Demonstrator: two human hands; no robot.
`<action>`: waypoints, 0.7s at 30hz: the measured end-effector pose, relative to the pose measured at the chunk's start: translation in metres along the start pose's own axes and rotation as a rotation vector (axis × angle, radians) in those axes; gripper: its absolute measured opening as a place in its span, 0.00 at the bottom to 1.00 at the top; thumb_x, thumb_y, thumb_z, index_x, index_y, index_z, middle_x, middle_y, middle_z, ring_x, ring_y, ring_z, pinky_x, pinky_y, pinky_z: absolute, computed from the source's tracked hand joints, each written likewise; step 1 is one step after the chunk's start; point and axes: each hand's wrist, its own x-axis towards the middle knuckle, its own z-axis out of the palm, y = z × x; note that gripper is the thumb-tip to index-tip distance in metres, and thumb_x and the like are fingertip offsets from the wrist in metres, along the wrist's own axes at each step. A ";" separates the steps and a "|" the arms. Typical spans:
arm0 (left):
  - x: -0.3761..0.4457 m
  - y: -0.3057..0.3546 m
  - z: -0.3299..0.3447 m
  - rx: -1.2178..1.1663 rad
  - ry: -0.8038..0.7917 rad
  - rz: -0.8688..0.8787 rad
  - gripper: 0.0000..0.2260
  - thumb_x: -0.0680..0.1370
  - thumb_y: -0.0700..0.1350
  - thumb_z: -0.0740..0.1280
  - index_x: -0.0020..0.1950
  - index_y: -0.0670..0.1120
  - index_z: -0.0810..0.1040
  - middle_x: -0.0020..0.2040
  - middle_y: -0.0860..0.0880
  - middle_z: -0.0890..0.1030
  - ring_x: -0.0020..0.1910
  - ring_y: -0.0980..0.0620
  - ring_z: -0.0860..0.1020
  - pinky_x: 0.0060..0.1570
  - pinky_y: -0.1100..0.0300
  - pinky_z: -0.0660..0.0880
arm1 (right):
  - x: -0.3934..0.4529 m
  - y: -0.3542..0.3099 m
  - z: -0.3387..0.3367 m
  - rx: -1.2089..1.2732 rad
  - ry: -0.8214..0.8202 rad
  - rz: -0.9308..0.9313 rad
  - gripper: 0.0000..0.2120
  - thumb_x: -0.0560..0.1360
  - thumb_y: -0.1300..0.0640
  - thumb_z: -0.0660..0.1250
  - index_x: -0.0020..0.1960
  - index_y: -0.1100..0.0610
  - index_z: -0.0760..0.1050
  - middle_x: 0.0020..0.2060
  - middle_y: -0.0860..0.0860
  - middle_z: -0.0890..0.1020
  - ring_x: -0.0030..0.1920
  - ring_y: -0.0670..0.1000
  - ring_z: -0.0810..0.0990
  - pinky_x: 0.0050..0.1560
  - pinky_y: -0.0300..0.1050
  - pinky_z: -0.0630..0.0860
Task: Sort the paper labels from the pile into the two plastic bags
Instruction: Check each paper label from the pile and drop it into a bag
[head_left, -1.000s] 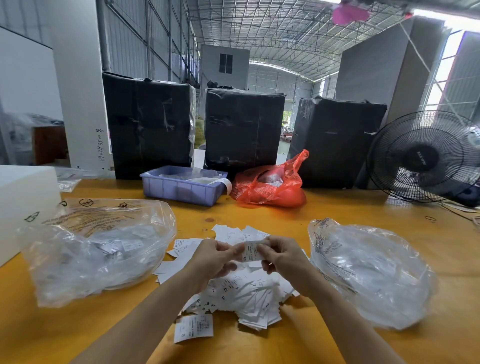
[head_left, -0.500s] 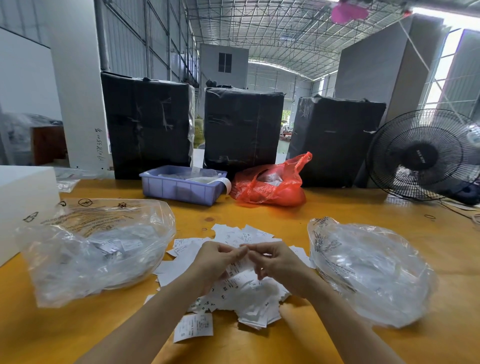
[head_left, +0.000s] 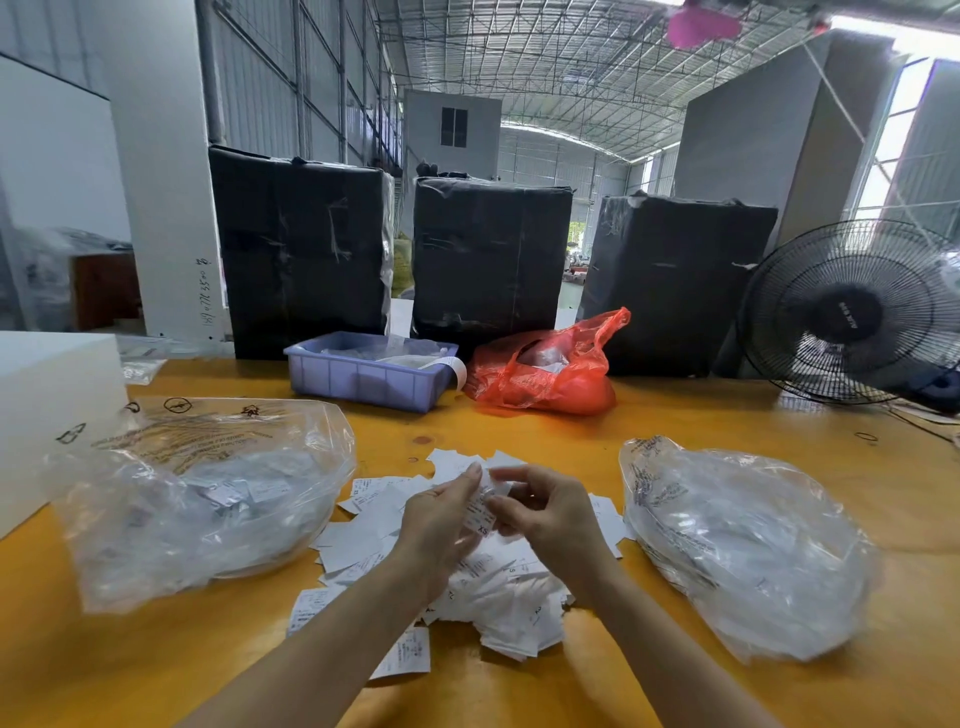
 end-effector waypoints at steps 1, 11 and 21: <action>-0.001 0.001 0.000 0.003 -0.010 0.005 0.11 0.77 0.49 0.68 0.49 0.41 0.80 0.39 0.45 0.80 0.41 0.48 0.78 0.41 0.58 0.72 | -0.001 -0.001 0.000 0.015 0.005 -0.002 0.15 0.71 0.67 0.71 0.57 0.60 0.78 0.35 0.55 0.83 0.35 0.51 0.82 0.41 0.48 0.81; -0.006 0.002 0.003 0.026 -0.127 0.057 0.13 0.77 0.51 0.66 0.56 0.46 0.82 0.51 0.44 0.84 0.50 0.44 0.82 0.48 0.53 0.77 | -0.003 -0.008 -0.003 0.067 -0.060 0.015 0.06 0.70 0.64 0.74 0.46 0.62 0.81 0.41 0.61 0.83 0.38 0.53 0.81 0.40 0.46 0.78; 0.007 0.015 -0.017 0.342 -0.160 0.039 0.03 0.72 0.38 0.73 0.43 0.39 0.83 0.38 0.42 0.84 0.37 0.47 0.82 0.40 0.55 0.79 | 0.002 -0.003 -0.010 0.263 0.130 0.273 0.05 0.68 0.67 0.74 0.41 0.62 0.79 0.28 0.54 0.82 0.28 0.47 0.79 0.28 0.35 0.73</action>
